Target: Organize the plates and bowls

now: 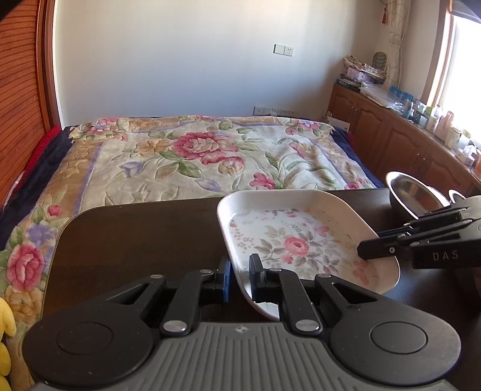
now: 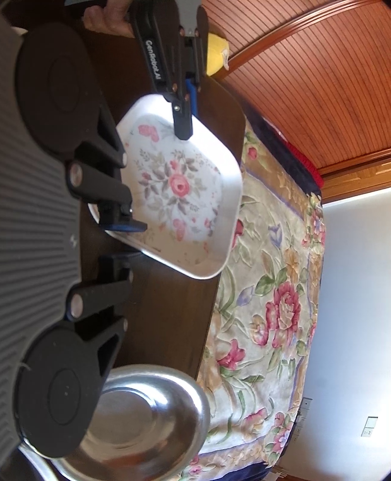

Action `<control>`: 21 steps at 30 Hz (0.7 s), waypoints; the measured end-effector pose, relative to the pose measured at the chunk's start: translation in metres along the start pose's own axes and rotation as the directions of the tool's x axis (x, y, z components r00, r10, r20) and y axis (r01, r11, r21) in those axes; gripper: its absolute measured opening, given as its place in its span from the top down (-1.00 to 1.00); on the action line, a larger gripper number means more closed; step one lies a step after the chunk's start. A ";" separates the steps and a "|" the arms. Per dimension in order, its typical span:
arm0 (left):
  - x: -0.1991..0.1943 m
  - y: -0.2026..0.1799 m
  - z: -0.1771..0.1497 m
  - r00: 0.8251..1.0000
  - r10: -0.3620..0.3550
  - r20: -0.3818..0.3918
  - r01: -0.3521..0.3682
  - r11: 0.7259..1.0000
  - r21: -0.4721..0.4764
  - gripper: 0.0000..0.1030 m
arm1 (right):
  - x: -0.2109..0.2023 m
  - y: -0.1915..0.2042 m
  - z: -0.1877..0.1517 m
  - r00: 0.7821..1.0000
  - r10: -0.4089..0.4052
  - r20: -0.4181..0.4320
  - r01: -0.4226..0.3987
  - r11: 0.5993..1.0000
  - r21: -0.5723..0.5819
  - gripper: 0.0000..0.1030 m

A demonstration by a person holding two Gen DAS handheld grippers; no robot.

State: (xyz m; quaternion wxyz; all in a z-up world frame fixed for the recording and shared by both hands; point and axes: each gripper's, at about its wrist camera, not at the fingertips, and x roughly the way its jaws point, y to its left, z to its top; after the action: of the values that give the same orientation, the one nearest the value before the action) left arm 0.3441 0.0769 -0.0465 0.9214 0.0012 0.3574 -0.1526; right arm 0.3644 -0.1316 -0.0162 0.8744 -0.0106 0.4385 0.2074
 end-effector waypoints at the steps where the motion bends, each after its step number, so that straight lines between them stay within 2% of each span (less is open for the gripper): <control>1: -0.004 -0.001 -0.001 1.000 0.001 0.003 -0.001 1.000 0.001 0.73 | -0.002 0.000 -0.001 1.000 0.006 0.005 -0.006 1.000 0.005 0.71; 21: -0.082 -0.048 -0.017 0.998 -0.002 0.067 -0.002 0.998 0.059 0.72 | -0.070 0.002 -0.030 0.994 0.034 0.105 -0.035 0.999 0.005 0.71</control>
State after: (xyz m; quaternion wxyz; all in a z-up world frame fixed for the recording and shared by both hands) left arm 0.2623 0.0561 -0.0001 0.9324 0.0233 0.3218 -0.1631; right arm 0.3040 -0.1610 0.0201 0.8925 0.0108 0.3929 0.2213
